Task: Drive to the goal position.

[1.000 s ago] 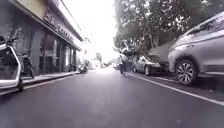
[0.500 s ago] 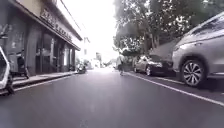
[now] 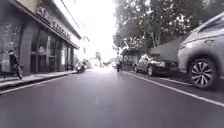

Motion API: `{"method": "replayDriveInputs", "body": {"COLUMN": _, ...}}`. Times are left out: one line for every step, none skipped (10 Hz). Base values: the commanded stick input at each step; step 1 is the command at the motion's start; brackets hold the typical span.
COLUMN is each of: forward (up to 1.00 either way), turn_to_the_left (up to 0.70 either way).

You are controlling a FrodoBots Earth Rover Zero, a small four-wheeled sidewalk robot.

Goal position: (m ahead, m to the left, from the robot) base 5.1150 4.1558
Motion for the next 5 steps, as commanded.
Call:
{"method": "replayDriveInputs", "body": {"forward": 0.62, "turn_to_the_left": 0.00}}
{"method": "replayDriveInputs", "body": {"forward": 0.63, "turn_to_the_left": 0.00}}
{"method": "replayDriveInputs", "body": {"forward": 0.62, "turn_to_the_left": 0.00}}
{"method": "replayDriveInputs", "body": {"forward": 0.66, "turn_to_the_left": 0.00}}
{"method": "replayDriveInputs", "body": {"forward": 0.63, "turn_to_the_left": 0.04}}
